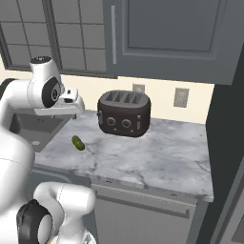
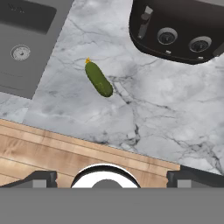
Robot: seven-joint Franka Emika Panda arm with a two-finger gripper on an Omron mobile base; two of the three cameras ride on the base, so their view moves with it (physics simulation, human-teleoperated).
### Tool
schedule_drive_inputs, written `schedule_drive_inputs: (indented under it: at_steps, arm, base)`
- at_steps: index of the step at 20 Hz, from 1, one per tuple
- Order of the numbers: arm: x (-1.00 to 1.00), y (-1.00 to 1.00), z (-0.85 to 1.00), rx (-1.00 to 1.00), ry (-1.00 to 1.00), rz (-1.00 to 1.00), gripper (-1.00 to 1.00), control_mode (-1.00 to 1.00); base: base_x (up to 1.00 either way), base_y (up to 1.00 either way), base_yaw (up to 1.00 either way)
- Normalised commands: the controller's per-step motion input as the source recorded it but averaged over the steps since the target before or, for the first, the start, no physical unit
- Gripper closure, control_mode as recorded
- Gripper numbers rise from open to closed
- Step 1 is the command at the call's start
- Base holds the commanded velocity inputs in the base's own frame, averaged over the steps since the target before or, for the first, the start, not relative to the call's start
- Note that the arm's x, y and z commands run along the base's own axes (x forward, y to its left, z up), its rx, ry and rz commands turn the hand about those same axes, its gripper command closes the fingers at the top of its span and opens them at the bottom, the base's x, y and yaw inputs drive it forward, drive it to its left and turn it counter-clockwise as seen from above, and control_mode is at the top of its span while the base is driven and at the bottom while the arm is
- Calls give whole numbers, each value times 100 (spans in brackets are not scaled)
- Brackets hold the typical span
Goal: Open the fridge, remove the kiwi, cucumber, and fish, and place them on any counter.
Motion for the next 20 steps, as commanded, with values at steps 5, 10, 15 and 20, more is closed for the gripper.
schedule_drive_inputs:
  at_steps: [5, 10, 15, 20]
  arm:
    - [-35, -35, 6, 2, 1, 0, -100, -100]
    - [-53, -32, 0, 0, -3, -3, -100, -100]
    - [-63, -25, 0, 0, -5, -5, -100, -100]
    - [-46, -9, 4, 0, -8, -7, -100, -100]
  base:
    - [0, 0, 0]
    - [0, 0, 0]
    - [0, 0, 0]
    - [0, 0, 0]
